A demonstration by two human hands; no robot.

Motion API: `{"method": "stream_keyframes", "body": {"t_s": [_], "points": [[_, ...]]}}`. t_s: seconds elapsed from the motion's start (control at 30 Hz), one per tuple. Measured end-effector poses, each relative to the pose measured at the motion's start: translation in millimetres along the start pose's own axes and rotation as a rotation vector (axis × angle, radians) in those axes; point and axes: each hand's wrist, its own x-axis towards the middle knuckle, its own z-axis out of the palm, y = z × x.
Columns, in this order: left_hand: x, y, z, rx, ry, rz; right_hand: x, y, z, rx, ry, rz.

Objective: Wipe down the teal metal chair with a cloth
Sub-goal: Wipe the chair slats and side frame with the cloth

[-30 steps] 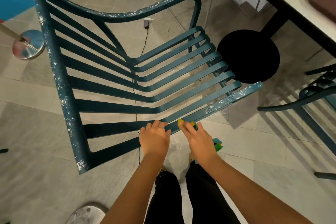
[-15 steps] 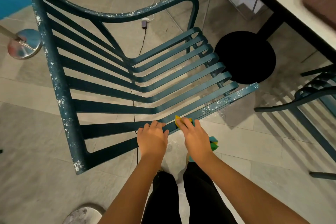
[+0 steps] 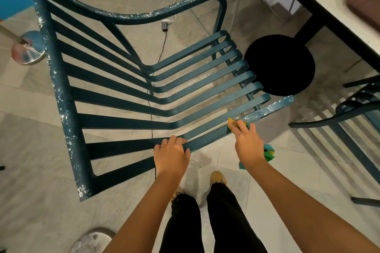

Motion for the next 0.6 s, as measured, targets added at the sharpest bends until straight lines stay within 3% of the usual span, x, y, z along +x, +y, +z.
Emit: {"method": "stream_keyframes", "body": {"t_s": [0.1,0.2,0.4,0.6], "points": [[9,8,3,-0.126,0.001,0.026,-1,-4,-1,0.084,0.039,0.017],[20,22,6,-0.214,-0.049,0.043,-5,-23,7,0.088,0.151,-0.132],[24,28,22,-0.14,0.008,0.101,-5,-21,9,-0.054,0.03,-0.211],[26,24,23,-0.124,-0.04,0.115,7,19,3,-0.013,0.04,-0.123]]}}
